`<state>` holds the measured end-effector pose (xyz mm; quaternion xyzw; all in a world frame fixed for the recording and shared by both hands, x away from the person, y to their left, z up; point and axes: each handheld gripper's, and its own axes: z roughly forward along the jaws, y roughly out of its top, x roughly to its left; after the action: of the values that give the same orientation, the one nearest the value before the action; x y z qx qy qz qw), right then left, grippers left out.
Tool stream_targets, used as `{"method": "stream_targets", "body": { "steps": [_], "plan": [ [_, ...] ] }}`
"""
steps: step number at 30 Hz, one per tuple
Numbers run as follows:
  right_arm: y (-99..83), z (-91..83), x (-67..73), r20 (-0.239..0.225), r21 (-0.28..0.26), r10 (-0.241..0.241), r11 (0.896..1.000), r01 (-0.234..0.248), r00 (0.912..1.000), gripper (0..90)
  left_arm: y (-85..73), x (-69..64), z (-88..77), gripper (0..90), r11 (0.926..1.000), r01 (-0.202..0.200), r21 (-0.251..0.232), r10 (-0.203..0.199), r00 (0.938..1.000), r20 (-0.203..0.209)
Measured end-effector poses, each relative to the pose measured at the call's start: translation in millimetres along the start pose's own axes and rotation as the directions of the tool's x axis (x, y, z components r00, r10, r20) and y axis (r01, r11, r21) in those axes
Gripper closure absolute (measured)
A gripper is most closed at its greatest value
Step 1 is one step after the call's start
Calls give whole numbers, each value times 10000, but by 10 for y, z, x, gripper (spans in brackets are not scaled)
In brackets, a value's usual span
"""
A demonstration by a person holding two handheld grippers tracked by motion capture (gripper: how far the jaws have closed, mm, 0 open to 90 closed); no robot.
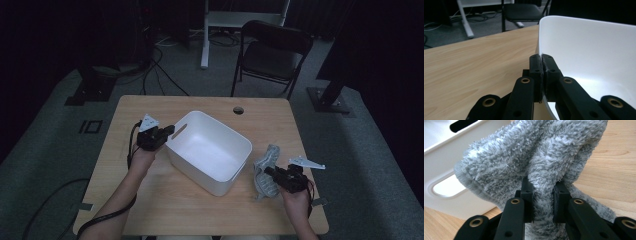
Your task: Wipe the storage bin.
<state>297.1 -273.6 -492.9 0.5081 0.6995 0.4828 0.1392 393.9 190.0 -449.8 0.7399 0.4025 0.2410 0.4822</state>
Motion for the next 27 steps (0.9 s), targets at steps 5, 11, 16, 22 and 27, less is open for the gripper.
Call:
{"method": "stream_targets", "body": {
  "steps": [5,11,16,22,27],
  "plan": [
    [18,10,24,-63,-1,-37,10000,37,10000,755,-40,-32,-83,860,9996,288,81,-288,9996,-1],
    [96,-24,73,-186,-217,-170,9996,166,9997,755,-130,-111,-180,827,10000,-68,6,68,9995,-305],
    [231,-72,143,-373,-681,-319,9972,293,9988,755,-194,-99,-230,830,9979,331,-563,-339,9993,-131],
    [372,-45,249,-739,-1014,-523,9938,447,9959,756,-192,-133,-231,841,9985,-9,-542,-16,9990,-449],
    [367,179,316,-957,-762,-518,9961,446,9941,757,-196,-136,-233,841,9985,-42,-554,19,9991,-415]
  ]
}}
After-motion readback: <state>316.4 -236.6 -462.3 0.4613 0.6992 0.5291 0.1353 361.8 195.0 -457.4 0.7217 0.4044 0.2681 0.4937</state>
